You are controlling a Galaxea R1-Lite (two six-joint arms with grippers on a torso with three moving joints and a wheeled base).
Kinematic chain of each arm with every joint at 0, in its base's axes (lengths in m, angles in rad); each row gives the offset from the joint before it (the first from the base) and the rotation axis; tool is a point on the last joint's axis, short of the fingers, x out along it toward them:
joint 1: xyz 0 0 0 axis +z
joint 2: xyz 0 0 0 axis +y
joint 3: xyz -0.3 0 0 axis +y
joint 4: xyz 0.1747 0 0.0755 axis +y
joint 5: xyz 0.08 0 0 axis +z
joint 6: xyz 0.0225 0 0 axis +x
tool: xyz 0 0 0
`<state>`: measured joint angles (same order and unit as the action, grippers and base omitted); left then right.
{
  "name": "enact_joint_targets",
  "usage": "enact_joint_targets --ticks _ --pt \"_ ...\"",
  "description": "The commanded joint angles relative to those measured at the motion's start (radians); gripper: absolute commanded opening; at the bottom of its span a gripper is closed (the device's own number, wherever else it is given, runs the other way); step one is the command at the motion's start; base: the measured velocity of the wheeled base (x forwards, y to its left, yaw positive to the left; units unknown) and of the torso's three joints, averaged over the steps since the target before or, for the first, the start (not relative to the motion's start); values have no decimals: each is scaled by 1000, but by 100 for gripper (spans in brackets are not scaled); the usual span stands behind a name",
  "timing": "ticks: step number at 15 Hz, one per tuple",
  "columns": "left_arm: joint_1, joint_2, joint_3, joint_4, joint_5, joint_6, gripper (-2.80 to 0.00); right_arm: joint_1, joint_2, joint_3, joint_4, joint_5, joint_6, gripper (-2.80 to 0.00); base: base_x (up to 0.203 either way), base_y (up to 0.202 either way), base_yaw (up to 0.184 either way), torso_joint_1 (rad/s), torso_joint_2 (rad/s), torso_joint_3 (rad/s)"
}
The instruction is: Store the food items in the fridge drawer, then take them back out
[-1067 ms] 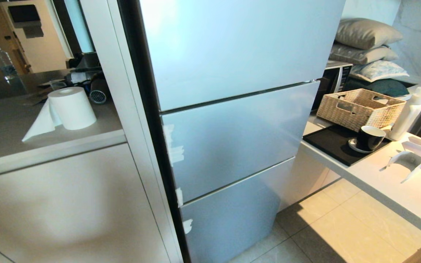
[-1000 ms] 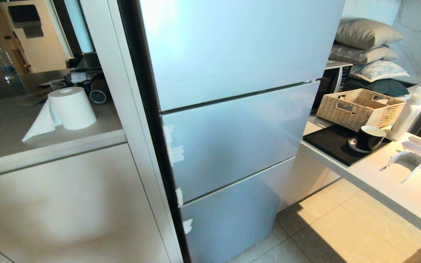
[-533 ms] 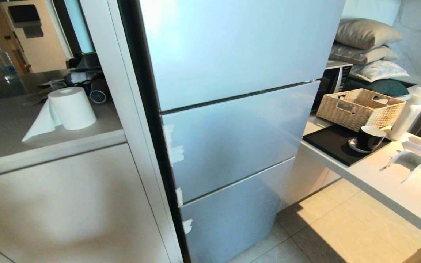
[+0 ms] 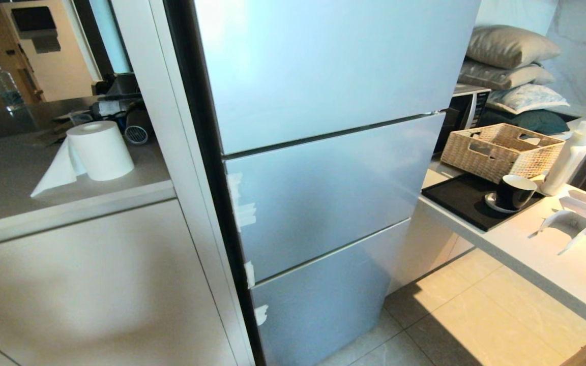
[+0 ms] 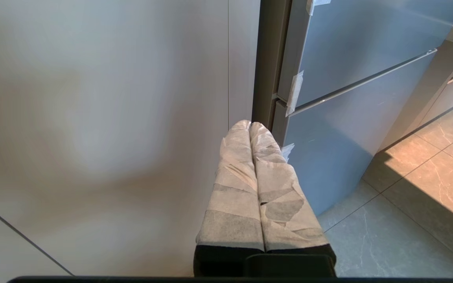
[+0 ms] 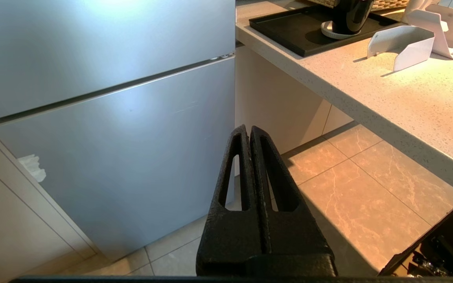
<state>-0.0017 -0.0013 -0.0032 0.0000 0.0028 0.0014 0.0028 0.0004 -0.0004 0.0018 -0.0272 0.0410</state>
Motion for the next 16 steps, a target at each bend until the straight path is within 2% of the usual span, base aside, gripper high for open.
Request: enact_joint_targets --ticks 1,3,4,5,7,9,11,12,14,16 --pt "0 1 0 -2 0 -3 -280 0 1 0 0 0 0 -280 0 0 0 0 0 0" --pt "0 1 -49 -6 4 -4 -280 0 1 0 0 0 0 -280 0 0 0 0 0 0" --pt "0 14 -130 0 -8 -12 -280 0 1 0 0 0 0 -280 0 0 0 0 0 0" --pt "0 56 -216 8 -41 -27 -280 -1 1 0 0 0 0 -280 0 0 0 0 0 0" --pt "-3 171 -283 14 -84 -60 -280 0 1 0 0 0 0 -280 0 0 0 0 0 0" --pt "-13 287 -297 12 -103 -117 -280 0 1 0 0 0 0 -280 0 0 0 0 0 0" --pt "-38 382 -298 -7 -114 -209 -280 0 1 0 0 0 0 -280 0 0 0 0 0 0" --pt "-53 424 -296 -23 -116 -227 -280 -1 1 0 0 0 0 -280 0 0 0 0 0 0" --pt "-90 544 -293 -82 -118 -272 -280 0 1 0 0 0 0 -280 0 0 0 0 0 0" --pt "-153 681 -292 -192 -127 -349 -280 0 1 0 0 0 0 -280 0 0 0 0 0 0"
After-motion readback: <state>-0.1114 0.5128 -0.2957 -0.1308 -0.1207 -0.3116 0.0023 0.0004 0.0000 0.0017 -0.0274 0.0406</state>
